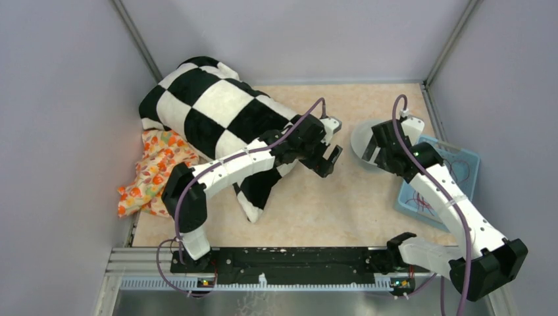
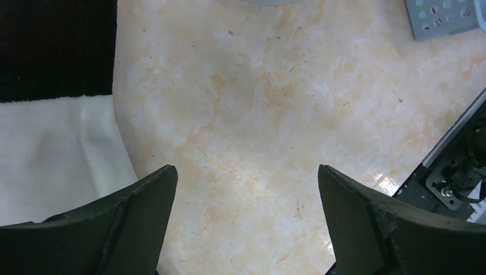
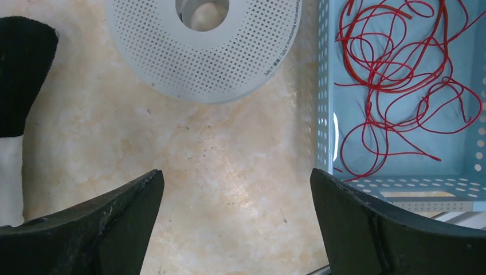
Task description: Wrap the cables
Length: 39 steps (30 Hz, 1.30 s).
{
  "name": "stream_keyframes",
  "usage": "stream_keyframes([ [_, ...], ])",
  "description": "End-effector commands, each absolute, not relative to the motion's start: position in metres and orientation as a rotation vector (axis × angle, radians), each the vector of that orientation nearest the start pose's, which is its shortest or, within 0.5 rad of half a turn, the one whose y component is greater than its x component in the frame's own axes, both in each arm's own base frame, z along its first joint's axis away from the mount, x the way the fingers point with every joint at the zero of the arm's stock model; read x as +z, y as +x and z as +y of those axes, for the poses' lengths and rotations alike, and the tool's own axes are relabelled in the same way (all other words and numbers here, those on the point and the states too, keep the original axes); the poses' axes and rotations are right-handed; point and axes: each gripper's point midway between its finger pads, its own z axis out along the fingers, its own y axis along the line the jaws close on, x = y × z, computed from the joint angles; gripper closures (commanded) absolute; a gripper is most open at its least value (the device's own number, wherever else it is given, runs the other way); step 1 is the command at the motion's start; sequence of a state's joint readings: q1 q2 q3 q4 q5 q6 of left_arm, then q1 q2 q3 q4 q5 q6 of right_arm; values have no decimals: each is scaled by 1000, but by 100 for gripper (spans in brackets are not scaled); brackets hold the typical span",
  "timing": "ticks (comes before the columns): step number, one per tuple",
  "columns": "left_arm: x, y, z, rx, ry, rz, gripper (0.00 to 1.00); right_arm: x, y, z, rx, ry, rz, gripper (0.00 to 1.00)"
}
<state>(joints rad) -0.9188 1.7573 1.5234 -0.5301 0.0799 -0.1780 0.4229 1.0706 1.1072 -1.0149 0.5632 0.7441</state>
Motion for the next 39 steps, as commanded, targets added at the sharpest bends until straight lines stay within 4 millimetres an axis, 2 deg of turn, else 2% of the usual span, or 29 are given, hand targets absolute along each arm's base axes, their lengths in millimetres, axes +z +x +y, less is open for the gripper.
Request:
stream_keyframes([
  [1, 183, 284, -390, -586, 867, 2206, 1, 216, 265, 46, -101, 576, 2239, 1],
  [7, 179, 289, -390, -564, 836, 2239, 1, 217, 269, 53, -57, 552, 2236, 1],
  [13, 173, 293, -399, -575, 805, 2303, 1, 220, 278, 69, 42, 519, 2232, 1],
  [18, 138, 291, -396, -494, 863, 2434, 1, 218, 291, 84, 103, 418, 2249, 1],
  [20, 129, 286, -397, -499, 898, 2479, 1, 214, 297, 79, 65, 415, 2265, 1],
  [22, 128, 282, -400, -523, 911, 2490, 1, 209, 307, 69, 48, 423, 2288, 1],
  [26, 149, 281, -403, -578, 908, 2439, 1, 196, 336, 46, 29, 438, 2333, 1],
  [28, 163, 280, -403, -603, 912, 2389, 1, 192, 354, 44, 35, 439, 2352, 1],
  [30, 183, 284, -402, -624, 890, 2305, 1, 184, 370, 47, 43, 431, 2374, 1],
  [33, 202, 290, -397, -623, 855, 2200, 1, 177, 395, 58, 102, 404, 2376, 2],
  [36, 222, 299, -387, -589, 797, 2168, 1, 168, 414, 65, 116, 394, 2397, 2],
  [39, 250, 307, -374, -647, 699, 2159, 1, 160, 429, 63, 70, 345, 2417, 2],
])
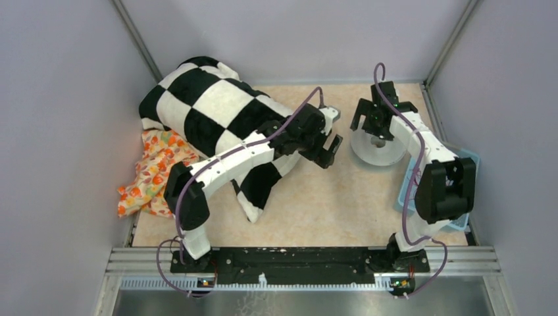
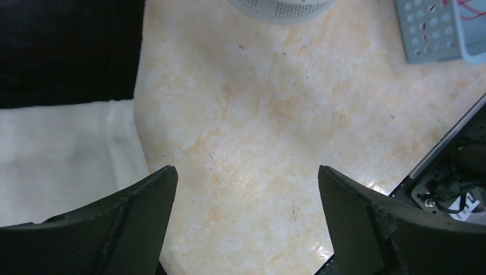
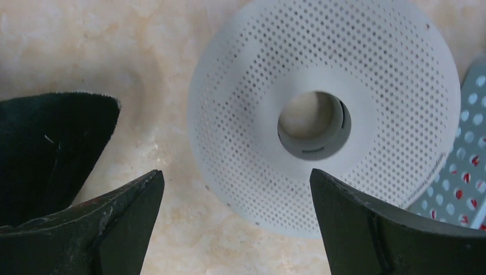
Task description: Wrap the cables
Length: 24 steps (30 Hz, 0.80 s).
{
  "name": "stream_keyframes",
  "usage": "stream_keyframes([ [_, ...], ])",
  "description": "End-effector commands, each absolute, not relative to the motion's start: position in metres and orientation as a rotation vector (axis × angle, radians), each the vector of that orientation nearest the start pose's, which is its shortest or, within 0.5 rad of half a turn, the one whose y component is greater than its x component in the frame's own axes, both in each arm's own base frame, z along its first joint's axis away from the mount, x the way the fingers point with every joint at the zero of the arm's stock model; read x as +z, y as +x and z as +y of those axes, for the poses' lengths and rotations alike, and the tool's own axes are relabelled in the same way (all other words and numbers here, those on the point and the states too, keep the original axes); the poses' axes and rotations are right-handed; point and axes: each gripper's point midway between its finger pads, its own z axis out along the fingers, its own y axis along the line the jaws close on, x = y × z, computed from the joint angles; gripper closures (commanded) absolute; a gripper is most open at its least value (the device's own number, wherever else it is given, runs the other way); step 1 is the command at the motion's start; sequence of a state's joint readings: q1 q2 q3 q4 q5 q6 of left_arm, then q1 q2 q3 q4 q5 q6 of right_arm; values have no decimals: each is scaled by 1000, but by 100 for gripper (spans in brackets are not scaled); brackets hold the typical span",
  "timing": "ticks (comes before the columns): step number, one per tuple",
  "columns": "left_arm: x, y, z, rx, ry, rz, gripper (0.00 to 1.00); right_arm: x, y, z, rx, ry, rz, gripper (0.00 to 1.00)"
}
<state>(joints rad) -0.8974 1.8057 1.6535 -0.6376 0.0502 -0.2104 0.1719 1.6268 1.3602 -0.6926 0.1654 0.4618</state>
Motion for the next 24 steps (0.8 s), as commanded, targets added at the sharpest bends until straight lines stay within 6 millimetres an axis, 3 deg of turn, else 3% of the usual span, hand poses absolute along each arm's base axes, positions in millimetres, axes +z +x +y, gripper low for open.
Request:
stream_keyframes([
  [1, 261, 309, -370, -695, 677, 2138, 1, 157, 431, 62, 29, 314, 2425, 2],
  [4, 290, 317, -351, -754, 618, 2058, 1, 146, 430, 55, -120, 239, 2477, 2],
  [8, 309, 333, -322, -693, 541, 2023, 1, 133, 422, 53, -238, 148, 2516, 1],
  [14, 300, 341, -311, -739, 515, 2047, 1, 137, 405, 77, -531, -153, 2452, 2],
  [24, 294, 336, -318, -819, 511, 2046, 1, 120, 384, 77, -662, -285, 2435, 1],
])
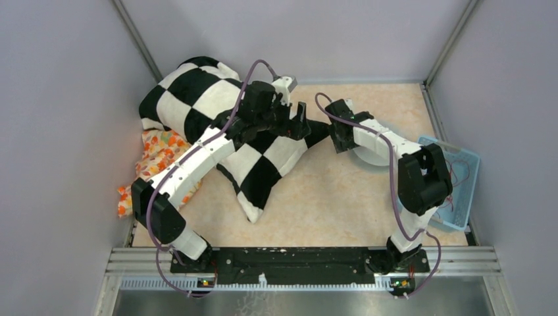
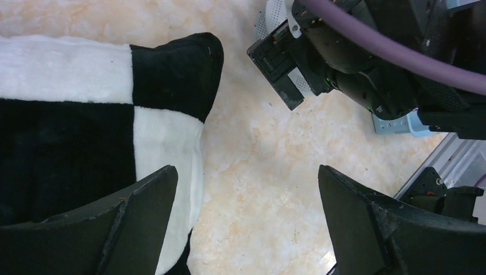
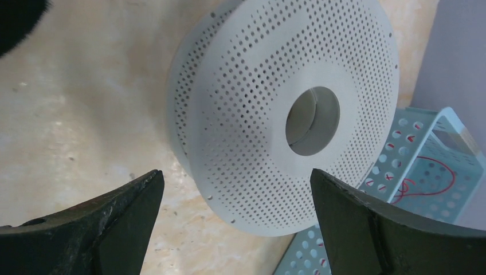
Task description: Wrap the cables
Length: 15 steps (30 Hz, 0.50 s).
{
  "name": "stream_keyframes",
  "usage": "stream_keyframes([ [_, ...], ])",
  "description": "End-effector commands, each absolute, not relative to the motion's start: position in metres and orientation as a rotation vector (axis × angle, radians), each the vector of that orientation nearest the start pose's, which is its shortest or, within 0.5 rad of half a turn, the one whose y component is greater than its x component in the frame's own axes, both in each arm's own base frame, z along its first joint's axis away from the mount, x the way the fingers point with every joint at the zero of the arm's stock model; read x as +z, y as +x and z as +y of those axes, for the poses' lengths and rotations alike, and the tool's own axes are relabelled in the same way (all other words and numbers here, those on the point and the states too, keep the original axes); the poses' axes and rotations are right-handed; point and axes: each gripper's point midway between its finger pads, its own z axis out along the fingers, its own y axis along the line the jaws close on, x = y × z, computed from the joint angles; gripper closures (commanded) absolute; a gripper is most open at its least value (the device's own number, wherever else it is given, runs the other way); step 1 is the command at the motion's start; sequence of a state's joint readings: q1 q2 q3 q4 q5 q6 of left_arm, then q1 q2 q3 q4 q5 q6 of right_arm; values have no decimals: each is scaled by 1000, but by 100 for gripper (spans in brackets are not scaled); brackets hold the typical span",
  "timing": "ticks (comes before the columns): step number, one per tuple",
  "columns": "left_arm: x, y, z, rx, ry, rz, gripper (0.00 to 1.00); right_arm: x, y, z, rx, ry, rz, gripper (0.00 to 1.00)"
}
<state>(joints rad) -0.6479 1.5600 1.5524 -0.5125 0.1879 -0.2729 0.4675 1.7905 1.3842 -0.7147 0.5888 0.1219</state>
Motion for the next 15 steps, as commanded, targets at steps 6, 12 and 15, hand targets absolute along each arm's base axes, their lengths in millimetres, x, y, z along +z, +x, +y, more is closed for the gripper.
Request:
stream_keyframes([
  [6, 290, 332, -326, -874, 522, 2045, 1, 102, 373, 63, -810, -443, 2438, 2],
  [12, 291, 325, -332, -934, 554, 2026, 1, 94, 378, 53, -939, -491, 2384, 5],
  [15, 289, 323, -331, -941, 557, 2024, 1, 100, 380, 53, -952, -485, 2342, 8],
])
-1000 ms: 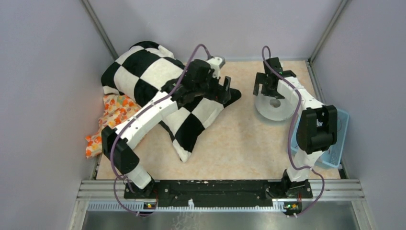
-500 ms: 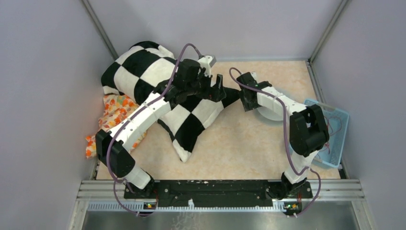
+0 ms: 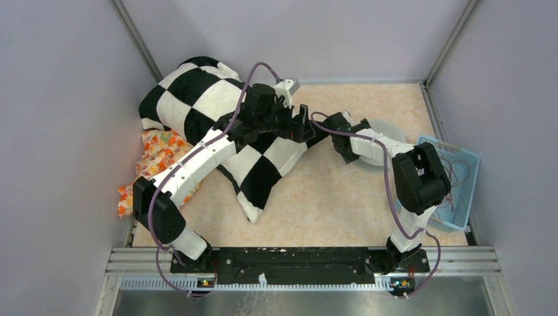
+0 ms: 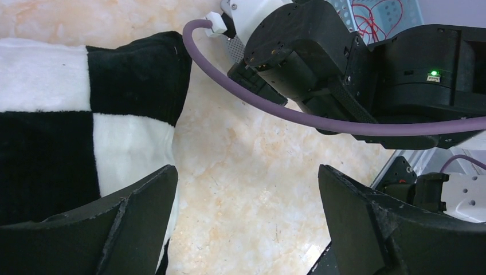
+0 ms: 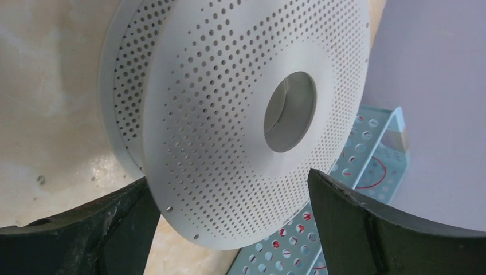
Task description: Wrap the cables
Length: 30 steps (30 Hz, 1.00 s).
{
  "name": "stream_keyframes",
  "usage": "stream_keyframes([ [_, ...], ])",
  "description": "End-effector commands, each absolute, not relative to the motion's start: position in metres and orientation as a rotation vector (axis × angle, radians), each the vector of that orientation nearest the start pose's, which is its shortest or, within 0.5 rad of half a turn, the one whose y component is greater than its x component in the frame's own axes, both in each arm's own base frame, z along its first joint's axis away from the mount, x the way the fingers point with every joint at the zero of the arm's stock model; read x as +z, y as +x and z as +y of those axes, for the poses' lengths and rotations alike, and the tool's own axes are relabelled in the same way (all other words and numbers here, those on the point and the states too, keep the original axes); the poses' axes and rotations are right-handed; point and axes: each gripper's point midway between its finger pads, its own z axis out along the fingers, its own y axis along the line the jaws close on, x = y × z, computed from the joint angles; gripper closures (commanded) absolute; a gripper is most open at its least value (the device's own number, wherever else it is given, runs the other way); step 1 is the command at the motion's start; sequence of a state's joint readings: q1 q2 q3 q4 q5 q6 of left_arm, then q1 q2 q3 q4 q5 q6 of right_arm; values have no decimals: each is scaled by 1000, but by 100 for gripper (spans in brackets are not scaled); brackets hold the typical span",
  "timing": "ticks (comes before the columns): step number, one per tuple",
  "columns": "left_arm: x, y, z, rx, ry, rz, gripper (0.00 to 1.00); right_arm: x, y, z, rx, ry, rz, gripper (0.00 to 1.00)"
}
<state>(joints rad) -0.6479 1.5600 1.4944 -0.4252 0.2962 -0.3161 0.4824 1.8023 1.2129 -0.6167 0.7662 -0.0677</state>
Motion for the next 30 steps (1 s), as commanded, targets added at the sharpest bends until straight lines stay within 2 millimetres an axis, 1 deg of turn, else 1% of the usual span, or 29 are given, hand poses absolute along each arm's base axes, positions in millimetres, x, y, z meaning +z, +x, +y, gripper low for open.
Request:
stream_keyframes([
  [1, 289, 322, -331, -944, 557, 2022, 1, 102, 380, 52, -953, -492, 2333, 11],
  [2, 288, 322, -331, -947, 557, 2023, 1, 102, 379, 53, -947, -512, 2329, 15],
  [5, 285, 321, -334, -965, 562, 2030, 1, 102, 378, 53, -932, -537, 2314, 20],
  [10, 282, 320, -337, -989, 571, 2035, 1, 99, 374, 53, -910, -562, 2311, 32],
  [13, 282, 319, -338, -992, 575, 2032, 1, 98, 372, 53, -895, -579, 2300, 45],
  [16, 282, 319, -337, -992, 575, 2031, 1, 102, 371, 51, -903, -569, 2281, 64],
  [20, 281, 318, -338, -1003, 576, 2031, 1, 114, 371, 52, -891, -549, 2254, 75],
  [21, 281, 317, -339, -1006, 576, 2032, 1, 117, 372, 53, -882, -545, 2247, 80],
  [22, 282, 317, -339, -1009, 577, 2029, 1, 122, 371, 55, -875, -539, 2239, 86],
  [23, 284, 317, -338, -1009, 574, 2025, 1, 127, 372, 56, -866, -531, 2230, 96],
  [24, 285, 317, -339, -1009, 576, 2021, 1, 133, 372, 57, -858, -517, 2223, 100],
  [30, 292, 317, -338, -1012, 565, 2005, 1, 168, 372, 69, -774, -455, 2180, 100],
])
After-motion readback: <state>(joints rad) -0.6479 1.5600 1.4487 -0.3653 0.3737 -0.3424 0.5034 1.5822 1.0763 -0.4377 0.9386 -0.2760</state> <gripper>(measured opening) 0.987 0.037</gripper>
